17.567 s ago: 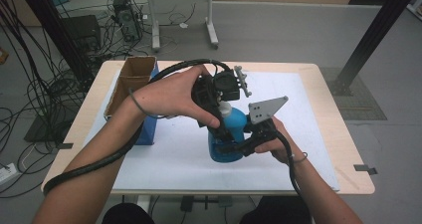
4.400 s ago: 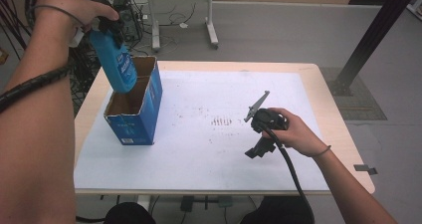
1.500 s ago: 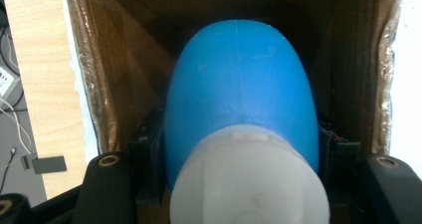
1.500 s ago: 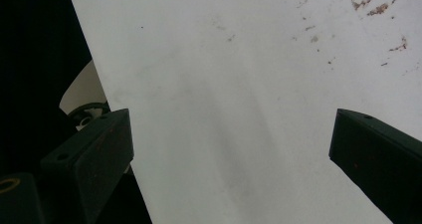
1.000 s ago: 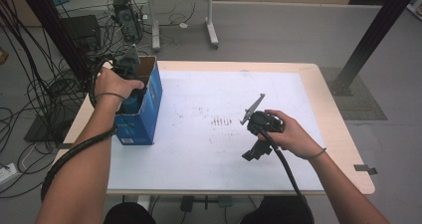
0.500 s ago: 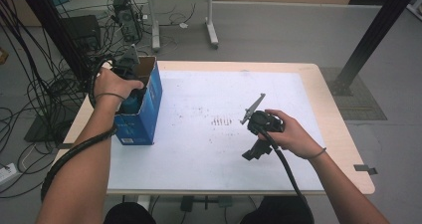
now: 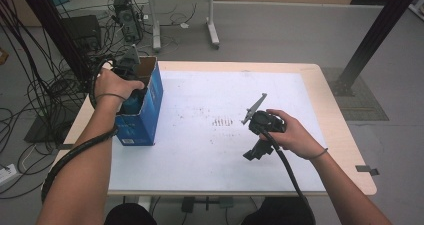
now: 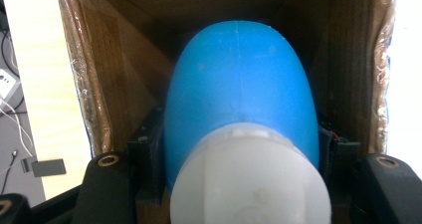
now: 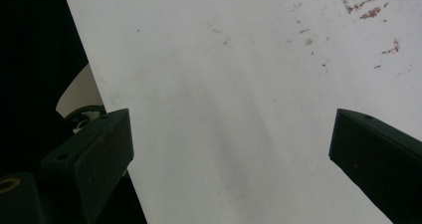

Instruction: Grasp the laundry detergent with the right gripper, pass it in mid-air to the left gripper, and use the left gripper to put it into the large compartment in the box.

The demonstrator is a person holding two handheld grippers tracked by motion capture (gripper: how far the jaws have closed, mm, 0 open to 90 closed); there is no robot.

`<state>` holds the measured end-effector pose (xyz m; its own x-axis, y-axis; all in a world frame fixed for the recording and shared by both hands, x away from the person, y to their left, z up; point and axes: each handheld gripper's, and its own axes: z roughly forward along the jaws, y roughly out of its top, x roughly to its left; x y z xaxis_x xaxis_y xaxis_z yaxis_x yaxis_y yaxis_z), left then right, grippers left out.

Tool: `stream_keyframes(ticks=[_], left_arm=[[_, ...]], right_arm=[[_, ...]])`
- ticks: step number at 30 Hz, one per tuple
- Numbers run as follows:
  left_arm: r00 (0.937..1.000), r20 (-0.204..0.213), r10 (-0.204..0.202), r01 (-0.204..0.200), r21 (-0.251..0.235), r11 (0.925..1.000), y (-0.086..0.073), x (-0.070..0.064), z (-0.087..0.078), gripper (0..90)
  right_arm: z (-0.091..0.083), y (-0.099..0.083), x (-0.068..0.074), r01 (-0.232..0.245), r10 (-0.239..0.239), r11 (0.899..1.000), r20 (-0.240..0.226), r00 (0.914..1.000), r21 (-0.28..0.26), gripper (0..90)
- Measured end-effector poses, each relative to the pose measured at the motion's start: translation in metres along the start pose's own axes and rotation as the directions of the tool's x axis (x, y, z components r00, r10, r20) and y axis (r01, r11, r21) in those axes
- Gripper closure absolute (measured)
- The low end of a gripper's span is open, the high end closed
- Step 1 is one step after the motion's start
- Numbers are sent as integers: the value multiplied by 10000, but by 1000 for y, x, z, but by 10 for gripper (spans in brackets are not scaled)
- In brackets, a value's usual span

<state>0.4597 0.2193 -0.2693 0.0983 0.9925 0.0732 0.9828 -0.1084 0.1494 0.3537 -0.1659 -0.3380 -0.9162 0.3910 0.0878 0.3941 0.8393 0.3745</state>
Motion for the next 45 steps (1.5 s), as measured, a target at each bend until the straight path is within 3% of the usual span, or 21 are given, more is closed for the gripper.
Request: stream_keyframes(ticks=[45], left_arm=[[9995, 113, -287, 286, 8, 9996, -2, 4, 0, 374]], right_arm=[[-1, 4, 3, 136, -136, 9999, 108, 9998, 69, 37]])
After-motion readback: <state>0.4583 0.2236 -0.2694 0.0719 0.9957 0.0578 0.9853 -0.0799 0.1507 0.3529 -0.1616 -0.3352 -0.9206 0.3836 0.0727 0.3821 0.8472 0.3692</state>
